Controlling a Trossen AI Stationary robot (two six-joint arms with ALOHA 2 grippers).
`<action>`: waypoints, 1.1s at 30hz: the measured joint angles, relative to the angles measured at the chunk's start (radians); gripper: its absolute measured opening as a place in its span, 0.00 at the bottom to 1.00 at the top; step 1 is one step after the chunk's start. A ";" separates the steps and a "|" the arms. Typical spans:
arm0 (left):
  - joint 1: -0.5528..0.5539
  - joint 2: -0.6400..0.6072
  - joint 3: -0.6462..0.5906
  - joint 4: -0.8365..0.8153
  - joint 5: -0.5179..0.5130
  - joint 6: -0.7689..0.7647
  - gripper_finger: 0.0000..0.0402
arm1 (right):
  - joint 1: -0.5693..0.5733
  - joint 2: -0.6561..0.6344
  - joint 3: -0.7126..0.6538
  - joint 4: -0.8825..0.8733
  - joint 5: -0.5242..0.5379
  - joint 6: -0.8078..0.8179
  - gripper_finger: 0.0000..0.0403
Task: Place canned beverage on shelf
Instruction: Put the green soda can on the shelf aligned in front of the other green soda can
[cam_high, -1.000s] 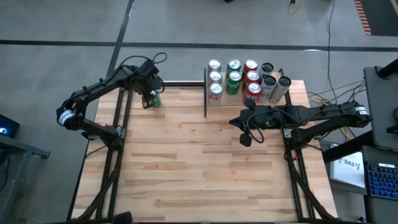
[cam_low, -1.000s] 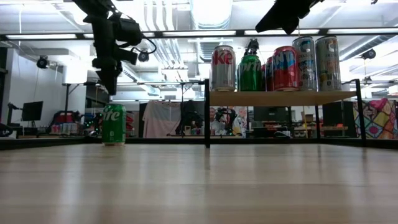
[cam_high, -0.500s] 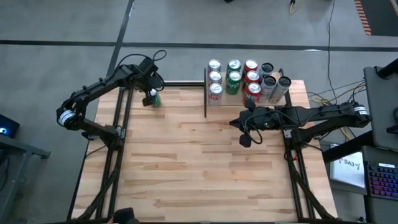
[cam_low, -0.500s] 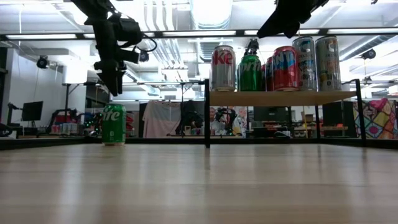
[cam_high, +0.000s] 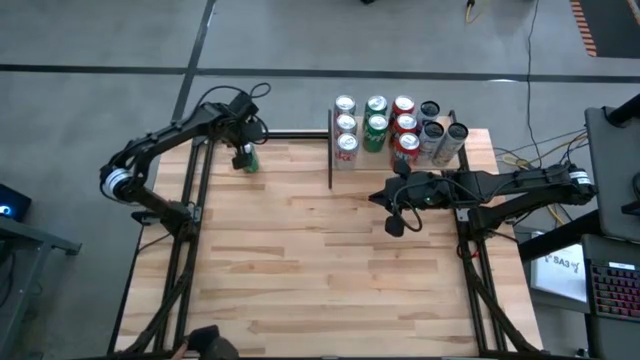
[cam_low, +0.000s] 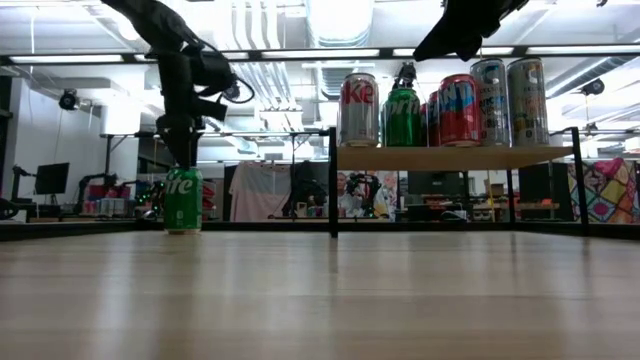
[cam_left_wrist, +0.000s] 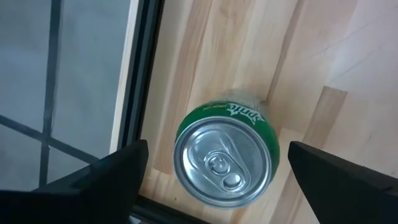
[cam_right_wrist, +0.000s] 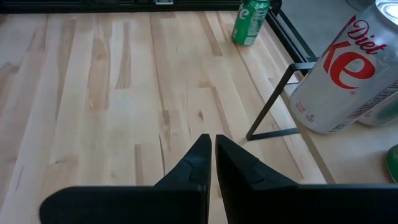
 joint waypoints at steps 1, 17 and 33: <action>0.000 0.004 0.000 0.000 0.000 0.000 0.93 | 0.000 0.000 0.000 0.000 0.000 0.000 0.03; 0.011 0.068 -0.039 0.037 0.045 -0.044 0.91 | 0.000 0.000 0.000 0.000 0.000 -0.007 0.03; 0.009 0.067 -0.039 0.040 0.045 -0.081 0.69 | 0.000 0.000 -0.002 -0.003 -0.004 0.021 0.03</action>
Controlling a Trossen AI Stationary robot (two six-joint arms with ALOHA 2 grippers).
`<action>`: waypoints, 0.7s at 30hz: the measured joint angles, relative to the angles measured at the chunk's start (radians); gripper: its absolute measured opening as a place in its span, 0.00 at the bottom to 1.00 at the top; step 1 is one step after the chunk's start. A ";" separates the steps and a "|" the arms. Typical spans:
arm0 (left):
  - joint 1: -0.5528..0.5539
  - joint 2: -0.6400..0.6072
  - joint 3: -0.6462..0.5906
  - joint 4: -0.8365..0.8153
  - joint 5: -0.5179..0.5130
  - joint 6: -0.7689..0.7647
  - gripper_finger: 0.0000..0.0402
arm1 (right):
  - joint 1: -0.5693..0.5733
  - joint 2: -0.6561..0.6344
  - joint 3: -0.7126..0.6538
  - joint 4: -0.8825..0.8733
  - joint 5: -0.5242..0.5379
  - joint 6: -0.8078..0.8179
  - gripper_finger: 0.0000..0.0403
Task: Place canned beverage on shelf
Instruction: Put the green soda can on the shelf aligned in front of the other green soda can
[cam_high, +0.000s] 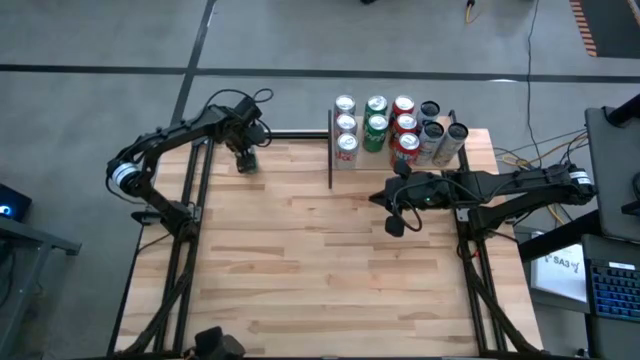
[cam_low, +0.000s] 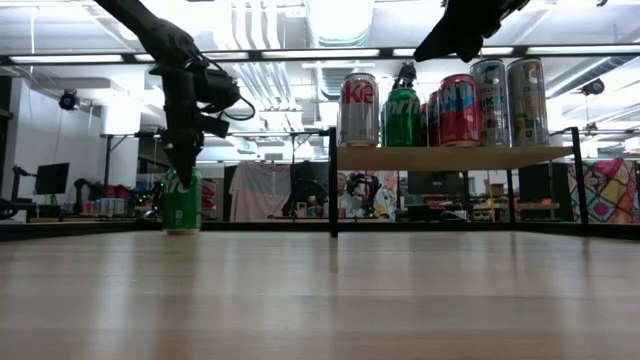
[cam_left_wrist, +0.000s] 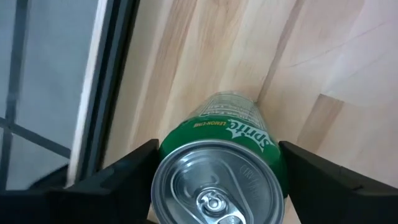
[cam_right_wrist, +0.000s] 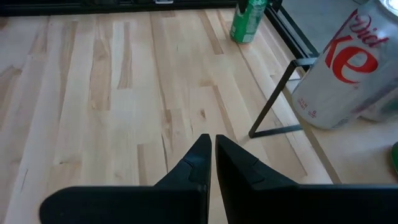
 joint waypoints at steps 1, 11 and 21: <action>-0.003 -0.003 0.000 -0.009 0.002 -0.012 0.69 | 0.000 0.000 0.000 -0.004 0.000 0.006 0.03; -0.129 -0.035 -0.001 -0.052 0.150 -0.255 0.69 | 0.000 -0.026 0.000 -0.066 -0.001 0.049 0.03; -0.409 -0.035 -0.001 0.045 0.134 -0.529 0.69 | 0.000 -0.100 0.000 -0.245 -0.004 0.154 0.03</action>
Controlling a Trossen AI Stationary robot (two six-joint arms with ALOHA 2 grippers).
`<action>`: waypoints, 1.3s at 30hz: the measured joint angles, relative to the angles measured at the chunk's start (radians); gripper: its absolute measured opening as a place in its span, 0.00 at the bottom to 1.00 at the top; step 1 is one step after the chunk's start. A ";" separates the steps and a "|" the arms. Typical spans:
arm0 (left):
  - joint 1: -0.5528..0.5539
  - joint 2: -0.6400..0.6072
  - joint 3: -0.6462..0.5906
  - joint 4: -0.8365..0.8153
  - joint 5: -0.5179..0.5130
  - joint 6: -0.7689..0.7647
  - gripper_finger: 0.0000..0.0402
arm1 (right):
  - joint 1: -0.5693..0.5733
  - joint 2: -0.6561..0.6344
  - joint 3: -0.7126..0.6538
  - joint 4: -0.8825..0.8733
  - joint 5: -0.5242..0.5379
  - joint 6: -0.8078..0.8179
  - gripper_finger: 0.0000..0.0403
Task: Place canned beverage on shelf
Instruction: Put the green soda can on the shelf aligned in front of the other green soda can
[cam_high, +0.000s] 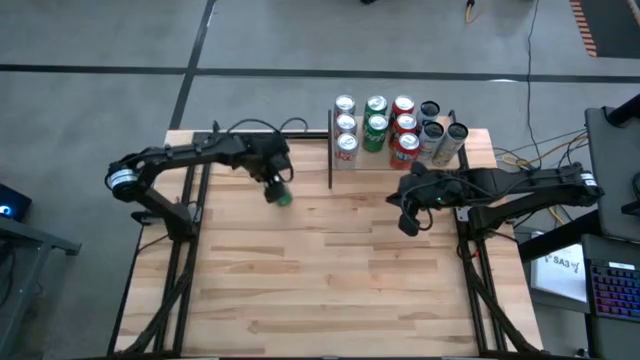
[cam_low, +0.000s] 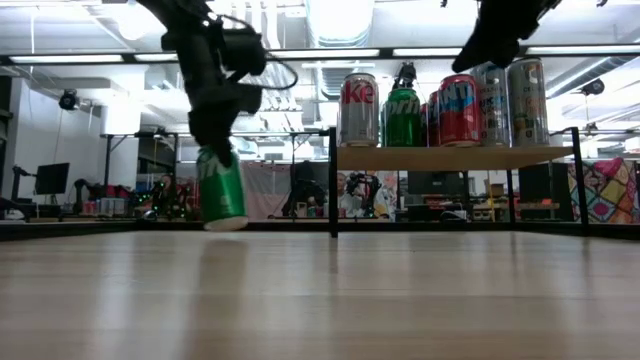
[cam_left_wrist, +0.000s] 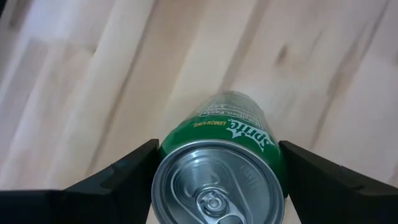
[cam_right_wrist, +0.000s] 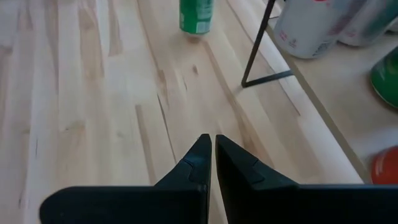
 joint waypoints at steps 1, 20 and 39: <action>-0.023 0.000 0.000 0.018 -0.001 -0.028 0.69 | 0.000 -0.005 0.000 -0.006 0.000 0.004 0.03; -0.275 0.003 0.001 0.265 -0.053 -0.326 0.69 | 0.003 0.001 -0.020 0.022 -0.049 0.018 0.03; -0.449 0.003 0.002 0.560 -0.164 -0.243 0.69 | 0.004 0.204 -0.094 0.354 -0.085 -0.102 0.17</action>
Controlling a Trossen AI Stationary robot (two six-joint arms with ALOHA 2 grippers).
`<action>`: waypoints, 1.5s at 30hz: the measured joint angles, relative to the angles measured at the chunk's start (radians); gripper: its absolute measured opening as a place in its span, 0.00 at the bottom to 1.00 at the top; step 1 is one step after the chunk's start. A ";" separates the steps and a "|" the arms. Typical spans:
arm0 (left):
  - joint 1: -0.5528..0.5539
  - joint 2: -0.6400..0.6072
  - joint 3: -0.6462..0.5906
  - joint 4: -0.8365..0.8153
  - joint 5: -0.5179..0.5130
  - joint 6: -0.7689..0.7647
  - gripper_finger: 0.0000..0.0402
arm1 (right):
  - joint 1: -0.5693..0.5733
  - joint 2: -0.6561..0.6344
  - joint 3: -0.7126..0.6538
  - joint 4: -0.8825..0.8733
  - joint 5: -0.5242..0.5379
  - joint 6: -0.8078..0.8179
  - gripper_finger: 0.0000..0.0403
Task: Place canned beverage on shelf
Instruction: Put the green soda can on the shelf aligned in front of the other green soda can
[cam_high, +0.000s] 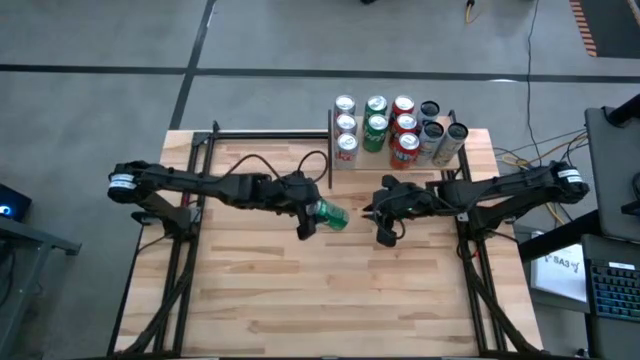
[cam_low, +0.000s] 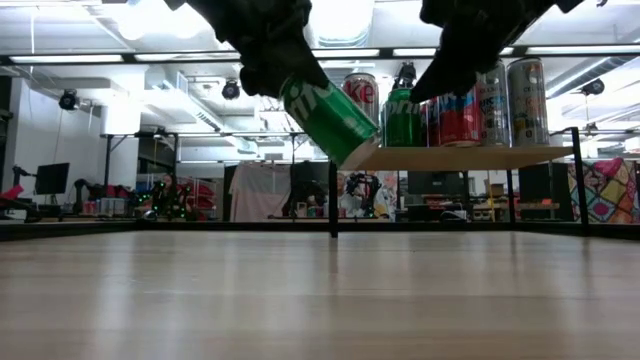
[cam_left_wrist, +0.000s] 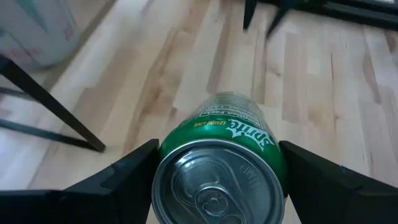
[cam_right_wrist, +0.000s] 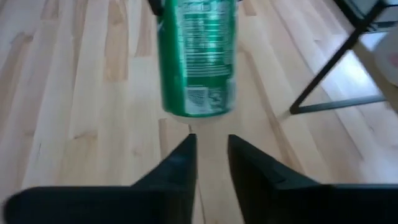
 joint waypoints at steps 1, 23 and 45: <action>-0.006 0.000 0.000 0.010 -0.011 0.003 0.69 | 0.000 0.013 0.008 0.001 -0.008 -0.001 0.21; -0.044 0.000 0.000 0.068 -0.105 0.021 0.69 | 0.006 0.271 0.232 -0.034 -0.005 -0.102 0.88; -0.045 0.001 0.000 0.096 -0.104 0.053 0.72 | -0.002 0.428 0.375 -0.091 0.085 -0.140 0.70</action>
